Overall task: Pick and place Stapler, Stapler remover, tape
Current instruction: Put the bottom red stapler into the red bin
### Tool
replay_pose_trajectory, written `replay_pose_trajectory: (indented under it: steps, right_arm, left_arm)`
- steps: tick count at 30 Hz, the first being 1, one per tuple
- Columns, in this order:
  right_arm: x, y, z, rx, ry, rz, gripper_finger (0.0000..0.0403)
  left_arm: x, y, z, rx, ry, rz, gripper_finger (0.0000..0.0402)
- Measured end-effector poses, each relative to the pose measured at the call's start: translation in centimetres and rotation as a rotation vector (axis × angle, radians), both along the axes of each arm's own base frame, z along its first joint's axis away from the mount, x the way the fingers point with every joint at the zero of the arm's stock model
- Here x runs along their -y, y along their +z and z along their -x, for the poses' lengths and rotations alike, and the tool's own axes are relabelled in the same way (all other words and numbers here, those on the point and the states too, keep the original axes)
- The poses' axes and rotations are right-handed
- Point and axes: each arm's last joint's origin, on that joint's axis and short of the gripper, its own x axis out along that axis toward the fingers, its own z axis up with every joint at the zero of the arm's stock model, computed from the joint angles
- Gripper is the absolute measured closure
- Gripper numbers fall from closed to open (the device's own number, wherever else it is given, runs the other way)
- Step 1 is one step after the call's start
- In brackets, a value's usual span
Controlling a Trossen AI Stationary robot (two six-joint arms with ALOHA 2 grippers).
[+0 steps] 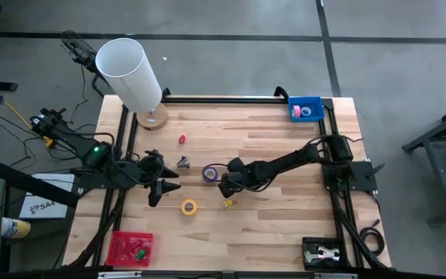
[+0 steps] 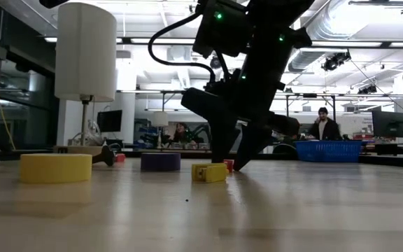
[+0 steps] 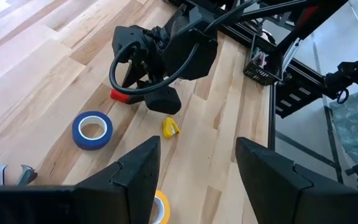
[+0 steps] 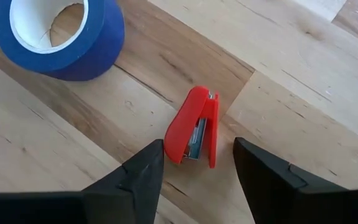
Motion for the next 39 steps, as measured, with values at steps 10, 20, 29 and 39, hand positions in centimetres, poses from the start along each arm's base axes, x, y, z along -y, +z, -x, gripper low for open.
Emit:
replay_pose_trajectory:
  steps: [10,20,29,39]
  right_arm:
    - [0.5,0.1,-0.4,0.036,-0.017,-0.005,0.0224]
    - [1.2,0.2,-0.9,0.079,-0.037,-0.012,0.0226]
    - [1.3,0.2,-0.9,0.084,-0.037,-0.005,0.0227]
    - [1.4,0.2,-0.8,0.069,-0.038,0.007,0.0275]
  left_arm:
    - [0.0,0.0,0.0,0.000,0.004,0.008,0.0195]
    - [0.0,0.0,0.0,0.000,0.004,0.011,0.0195]
    - [0.0,0.0,0.0,0.000,0.004,0.011,0.0195]
    - [0.0,0.0,0.0,0.000,0.004,0.011,0.0195]
